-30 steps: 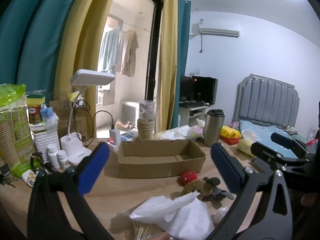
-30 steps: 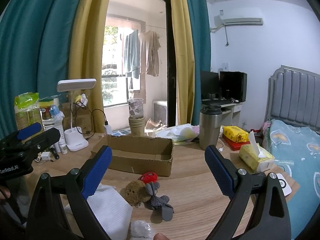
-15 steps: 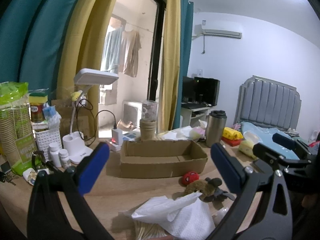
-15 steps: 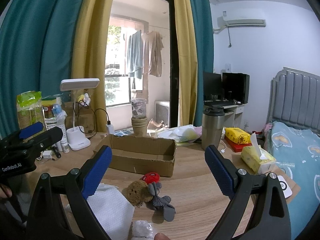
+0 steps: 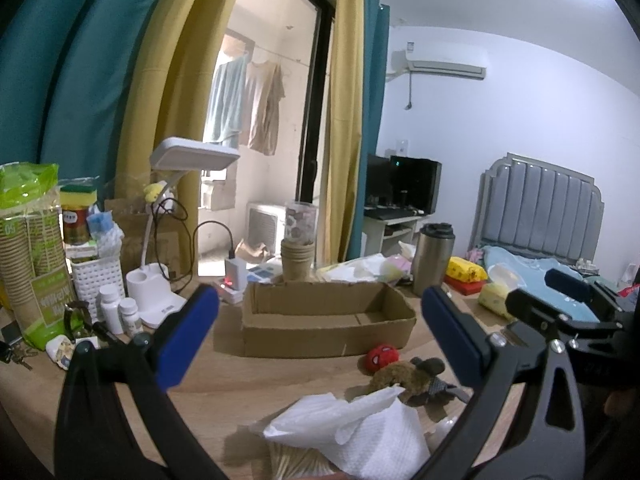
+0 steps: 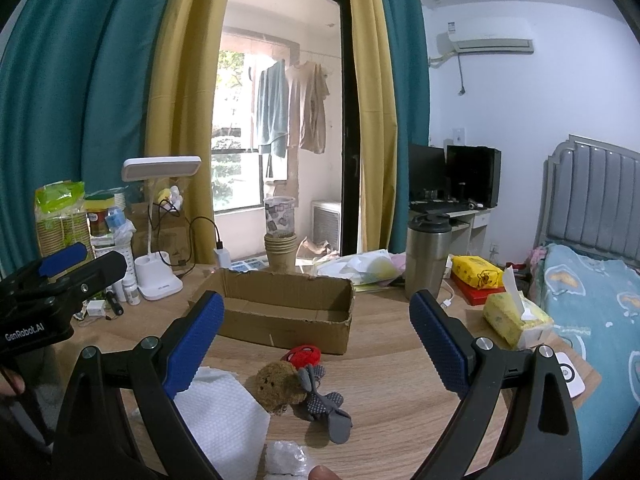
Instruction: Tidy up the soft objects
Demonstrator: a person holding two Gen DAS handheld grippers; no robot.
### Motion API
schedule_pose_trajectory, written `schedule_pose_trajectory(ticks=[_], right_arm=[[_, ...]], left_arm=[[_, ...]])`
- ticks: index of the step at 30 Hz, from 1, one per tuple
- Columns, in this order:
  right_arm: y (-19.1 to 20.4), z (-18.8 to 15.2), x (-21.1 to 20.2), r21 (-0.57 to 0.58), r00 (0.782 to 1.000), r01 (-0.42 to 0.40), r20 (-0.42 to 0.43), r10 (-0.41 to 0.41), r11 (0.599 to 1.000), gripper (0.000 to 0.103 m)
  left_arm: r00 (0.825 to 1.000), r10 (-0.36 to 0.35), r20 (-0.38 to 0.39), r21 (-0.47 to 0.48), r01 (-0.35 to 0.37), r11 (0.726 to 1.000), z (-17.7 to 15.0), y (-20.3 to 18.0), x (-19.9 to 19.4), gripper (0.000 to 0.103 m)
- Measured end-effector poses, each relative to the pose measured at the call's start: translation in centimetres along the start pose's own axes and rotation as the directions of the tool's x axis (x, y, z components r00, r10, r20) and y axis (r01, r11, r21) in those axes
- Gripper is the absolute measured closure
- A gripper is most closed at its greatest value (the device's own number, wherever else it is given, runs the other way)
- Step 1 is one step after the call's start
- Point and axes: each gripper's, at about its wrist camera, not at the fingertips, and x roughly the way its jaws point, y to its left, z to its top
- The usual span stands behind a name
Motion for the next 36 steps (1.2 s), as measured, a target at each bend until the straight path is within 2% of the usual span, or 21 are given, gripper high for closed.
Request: schedule_pose_trajectory(ticks=[21, 32, 36], right_arm=[[-0.1, -0.2, 0.3, 0.006, 1.0, 0.023, 0.001, -0.023, 1.0, 0.007], [-2.0, -2.3, 2.1, 0.017, 0.995, 0.053, -0.083, -0.051, 0.998, 0.007], [-2.2, -3.8, 3.0, 0.021, 0.989, 0.044, -0.141, -0.041, 0.999, 0.007]], left_arm=[[1.0, 0.005, -0.003, -0.003, -0.005, 1.0, 0.0, 0.1, 0.1, 0.001], [0.993, 0.033, -0.114, -0.02, -0.035, 0.999, -2.1, 1.4, 2.2, 0.001], [0.982, 0.031, -0.185, -0.005, -0.033, 0.999, -3.5, 1.8, 3.4, 0.001]])
